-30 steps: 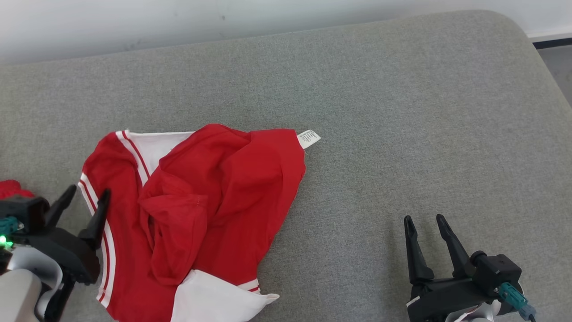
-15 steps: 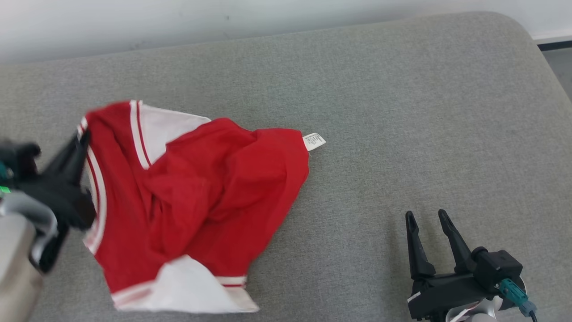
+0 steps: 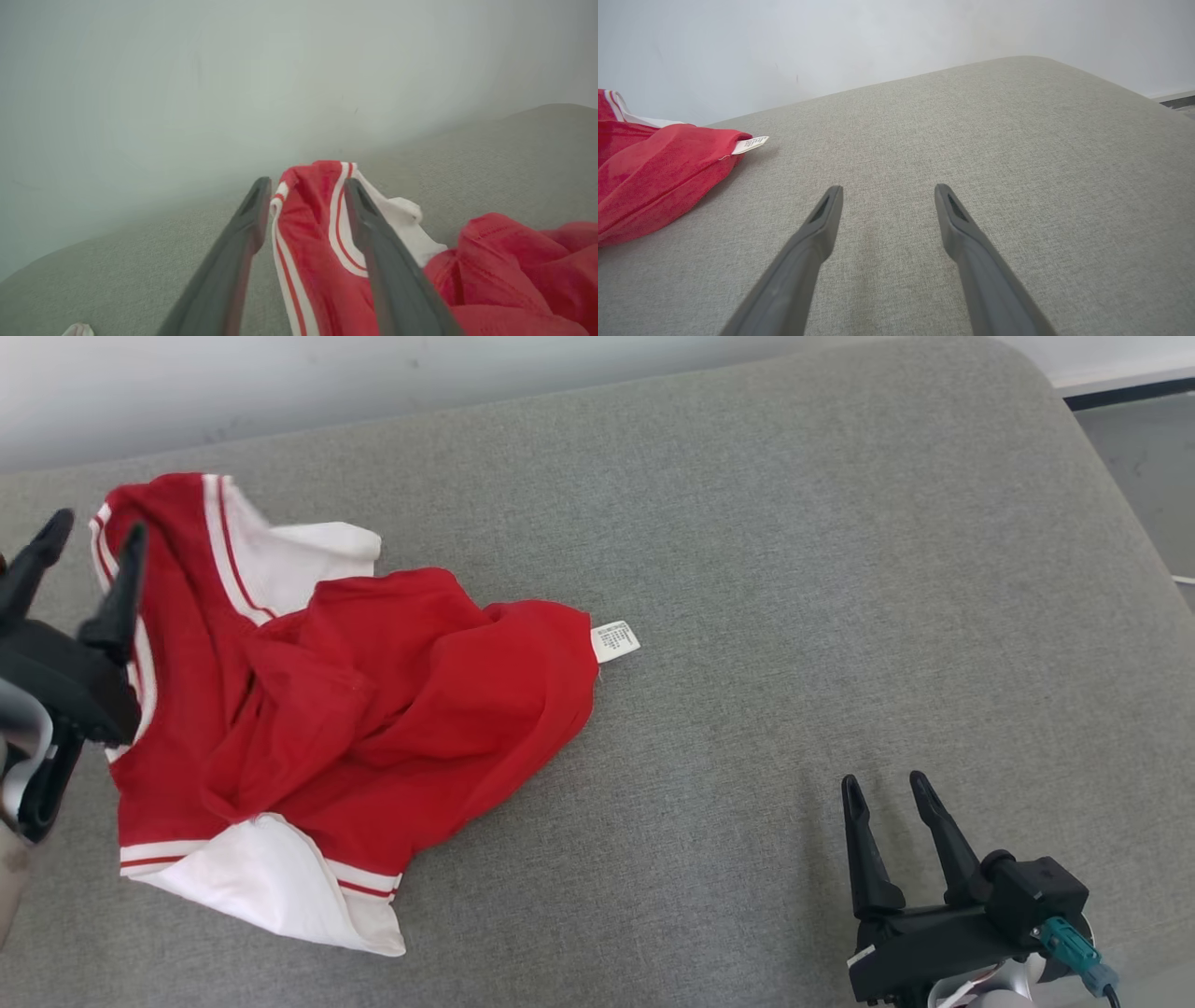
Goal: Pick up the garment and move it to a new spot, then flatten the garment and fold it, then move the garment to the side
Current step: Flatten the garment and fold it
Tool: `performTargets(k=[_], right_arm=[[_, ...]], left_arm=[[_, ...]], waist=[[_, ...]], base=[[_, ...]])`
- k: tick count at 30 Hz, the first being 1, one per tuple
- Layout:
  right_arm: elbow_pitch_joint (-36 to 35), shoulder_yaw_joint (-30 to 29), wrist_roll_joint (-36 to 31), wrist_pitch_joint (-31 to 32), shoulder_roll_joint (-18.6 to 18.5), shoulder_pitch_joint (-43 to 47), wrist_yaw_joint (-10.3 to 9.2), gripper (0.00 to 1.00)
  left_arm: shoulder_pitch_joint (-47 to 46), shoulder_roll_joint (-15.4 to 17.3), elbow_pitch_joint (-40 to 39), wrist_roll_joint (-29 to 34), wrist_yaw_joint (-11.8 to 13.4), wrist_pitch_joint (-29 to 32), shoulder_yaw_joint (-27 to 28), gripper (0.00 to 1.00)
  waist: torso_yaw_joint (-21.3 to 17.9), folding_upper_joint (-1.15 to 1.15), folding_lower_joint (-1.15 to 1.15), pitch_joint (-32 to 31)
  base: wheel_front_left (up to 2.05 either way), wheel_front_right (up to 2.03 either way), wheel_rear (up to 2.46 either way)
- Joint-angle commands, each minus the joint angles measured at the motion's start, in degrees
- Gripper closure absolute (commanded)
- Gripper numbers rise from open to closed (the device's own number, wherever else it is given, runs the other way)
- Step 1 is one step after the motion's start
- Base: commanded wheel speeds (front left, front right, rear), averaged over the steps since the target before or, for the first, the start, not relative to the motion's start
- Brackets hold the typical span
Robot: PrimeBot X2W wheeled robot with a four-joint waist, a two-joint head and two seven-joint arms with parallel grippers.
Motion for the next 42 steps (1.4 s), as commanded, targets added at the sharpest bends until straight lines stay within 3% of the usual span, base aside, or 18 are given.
performTargets(k=[1, 9, 16, 20, 31, 42], right_arm=[[-0.07, -0.14, 0.28, -0.02, -0.09, 0.42, 0.18, 0.00], [0.72, -0.56, -0.18, -0.02, -0.11, 1.85, 0.18, 0.00], [1.34, -0.54, -0.67, -0.02, -0.10, 3.21, 0.18, 0.00], [1.30, -0.54, -1.00, -0.02, -0.10, 3.44, 0.18, 0.00], [1.13, -0.67, -1.38, -0.02, -0.10, 2.90, 0.18, 0.00], [0.84, -0.77, -0.88, -0.02, -0.10, 2.48, 0.18, 0.00]], left_arm=[[1.32, 0.48, 0.15, 0.37, 0.14, -0.22, 0.57, 0.00], [8.83, 0.01, -6.48, 2.20, 0.52, -0.16, 10.11, 0.00], [19.95, -3.50, -16.19, 5.71, 2.41, -0.18, 18.20, 0.00], [25.58, -6.09, -20.25, 8.53, 3.23, -0.17, 20.07, 0.00], [31.69, -12.32, -19.19, 10.64, 3.13, 0.18, 15.86, 0.00], [32.19, -14.74, -13.40, 10.76, 1.60, 1.06, 11.37, 0.00]], waist=[[0.15, -0.01, 0.00, -0.65], [2.64, -0.01, 0.00, -4.84], [5.39, -0.01, 0.00, -7.38], [6.51, -0.01, 0.00, -7.55], [7.63, -0.01, 0.00, -6.32], [5.72, -0.01, 0.00, -4.90]], base=[[0.00, 0.00, 0.00], [0.00, 0.00, 0.00], [0.00, 0.00, 0.00], [0.00, 0.00, 0.00], [0.00, 0.00, 0.00], [0.00, 0.00, 0.00]])
